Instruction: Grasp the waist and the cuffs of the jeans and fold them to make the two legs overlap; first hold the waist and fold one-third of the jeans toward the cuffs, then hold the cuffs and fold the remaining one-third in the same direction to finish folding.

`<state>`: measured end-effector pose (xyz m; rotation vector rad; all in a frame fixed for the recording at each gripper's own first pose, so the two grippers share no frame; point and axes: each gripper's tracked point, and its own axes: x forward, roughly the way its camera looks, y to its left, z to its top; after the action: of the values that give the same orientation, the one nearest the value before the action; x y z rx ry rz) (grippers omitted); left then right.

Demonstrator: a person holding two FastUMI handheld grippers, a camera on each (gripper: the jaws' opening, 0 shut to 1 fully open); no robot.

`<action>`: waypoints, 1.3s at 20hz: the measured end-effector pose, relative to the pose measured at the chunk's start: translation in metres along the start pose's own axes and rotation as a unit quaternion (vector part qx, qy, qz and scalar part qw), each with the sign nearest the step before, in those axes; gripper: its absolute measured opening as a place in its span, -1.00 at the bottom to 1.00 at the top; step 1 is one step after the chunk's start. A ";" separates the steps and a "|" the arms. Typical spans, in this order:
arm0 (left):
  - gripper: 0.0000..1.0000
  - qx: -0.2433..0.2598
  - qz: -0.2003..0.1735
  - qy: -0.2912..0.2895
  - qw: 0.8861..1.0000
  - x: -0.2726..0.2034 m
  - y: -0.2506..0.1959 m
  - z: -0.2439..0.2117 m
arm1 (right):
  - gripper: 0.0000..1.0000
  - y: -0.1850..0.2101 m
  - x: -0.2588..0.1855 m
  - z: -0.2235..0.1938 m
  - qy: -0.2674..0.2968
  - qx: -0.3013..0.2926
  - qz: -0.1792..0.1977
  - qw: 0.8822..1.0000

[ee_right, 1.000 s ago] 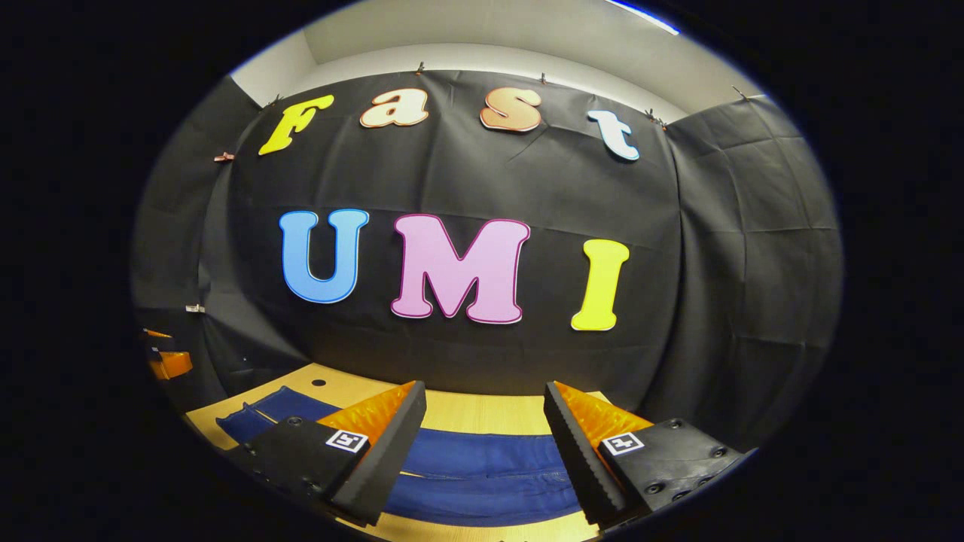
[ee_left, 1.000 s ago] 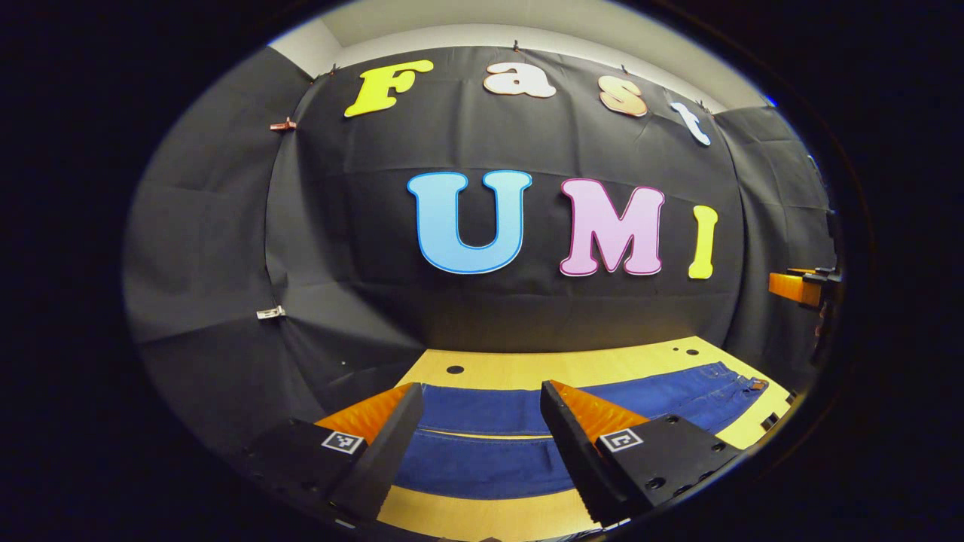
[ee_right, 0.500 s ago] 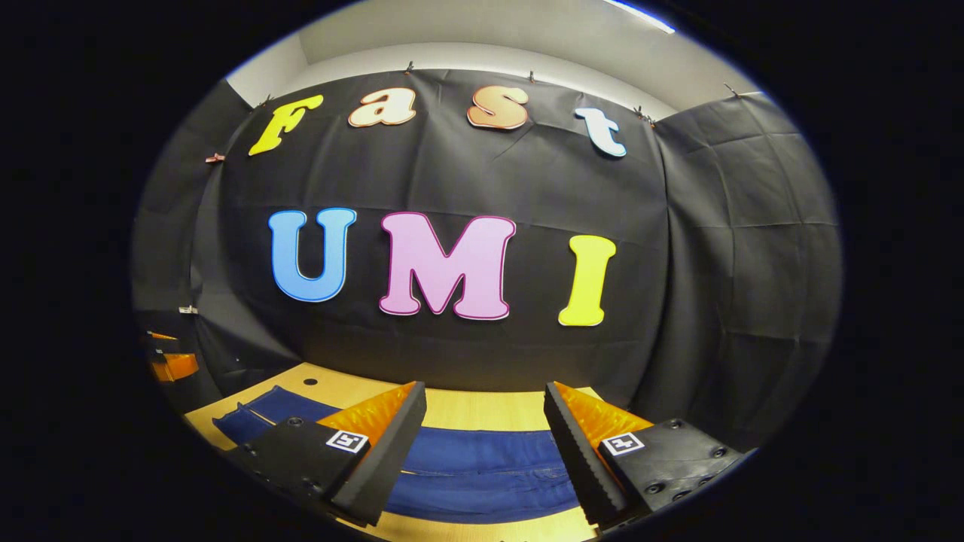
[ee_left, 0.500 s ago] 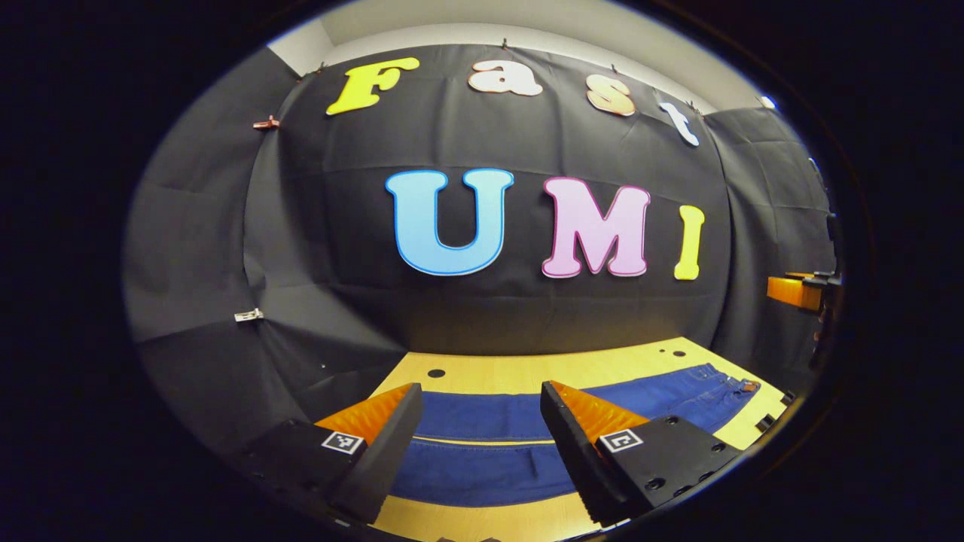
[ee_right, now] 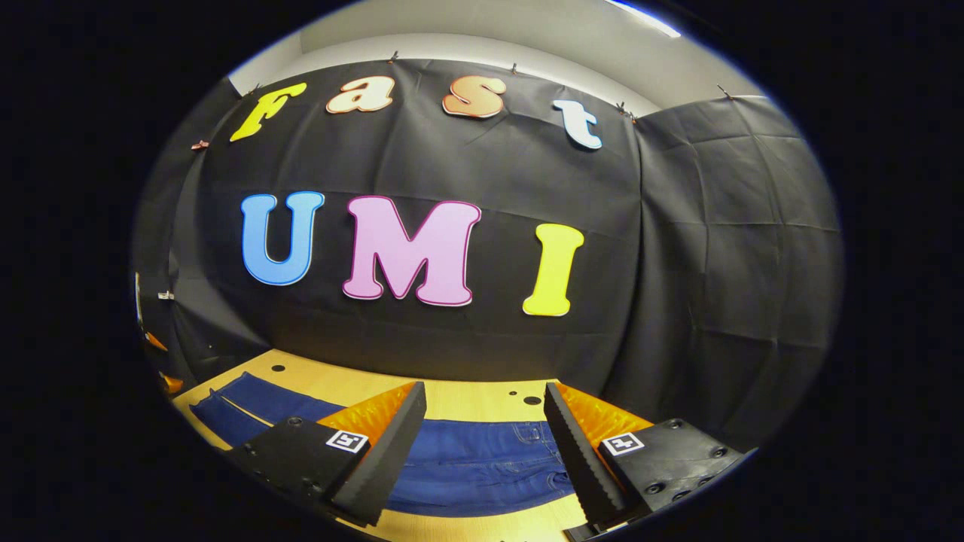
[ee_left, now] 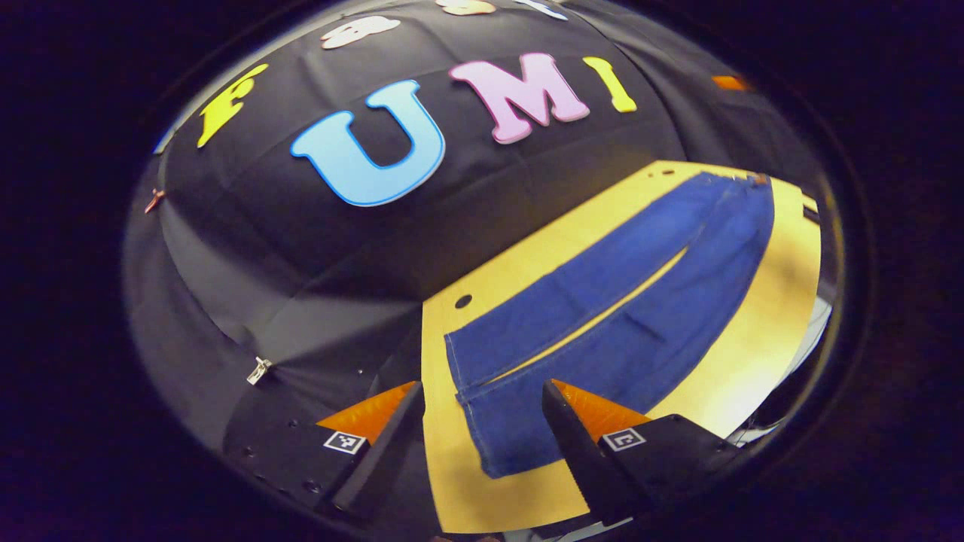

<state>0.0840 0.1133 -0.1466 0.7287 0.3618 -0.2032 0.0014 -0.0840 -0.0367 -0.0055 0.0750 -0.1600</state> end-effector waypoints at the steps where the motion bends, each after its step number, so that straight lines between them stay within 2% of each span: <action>1: 0.96 0.057 -0.031 0.019 0.998 0.010 -0.008 -0.020 | 0.92 -0.004 0.001 -0.004 0.005 -0.006 -0.004 1.000; 3: 0.96 0.160 -0.080 0.064 0.982 0.024 -0.018 -0.066 | 0.92 -0.014 0.003 -0.011 0.016 -0.025 -0.011 1.000; 7: 0.94 0.260 -0.139 0.112 0.949 0.041 -0.033 -0.116 | 0.93 -0.030 0.020 -0.007 0.016 -0.044 -0.022 0.999; 8: 0.94 0.286 -0.152 0.128 0.938 0.048 -0.035 -0.132 | 0.92 -0.035 0.028 -0.008 0.019 -0.053 -0.024 0.998; 10: 0.94 0.314 -0.158 0.146 0.925 0.063 -0.032 -0.147 | 0.92 -0.047 0.037 -0.010 0.025 -0.075 -0.031 0.996; 16: 0.80 0.338 -0.172 0.146 0.914 0.101 -0.028 -0.137 | 0.92 -0.069 0.058 -0.032 0.049 -0.094 -0.039 0.994; 18: 0.51 0.318 -0.171 0.171 0.917 0.112 -0.032 -0.141 | 0.89 -0.066 0.063 -0.037 0.056 -0.064 -0.022 0.996; 19: -0.02 0.301 -0.156 0.180 0.923 0.119 -0.027 -0.139 | 0.92 -0.069 0.067 -0.041 0.057 -0.059 -0.023 0.996; 20: -0.37 0.281 -0.151 0.194 0.928 0.123 -0.026 -0.143 | 0.92 -0.073 0.071 -0.046 0.059 -0.068 -0.024 0.996; 21: -0.24 0.268 -0.148 0.201 0.930 0.121 -0.028 -0.143 | 0.92 -0.077 0.074 -0.048 0.061 -0.086 -0.023 0.994; 22: -0.53 0.258 -0.148 0.204 0.933 0.120 -0.030 -0.141 | 0.92 -0.083 0.077 -0.051 0.062 -0.111 -0.023 0.992; 26: -0.72 0.249 -0.168 0.205 0.932 0.122 -0.027 -0.142 | 0.93 -0.112 0.094 -0.069 0.059 -0.225 0.001 0.972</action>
<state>0.1523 0.1832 -0.3086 1.2141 0.8558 -0.4809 0.0711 -0.2093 -0.1109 -0.4499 0.2292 -0.1377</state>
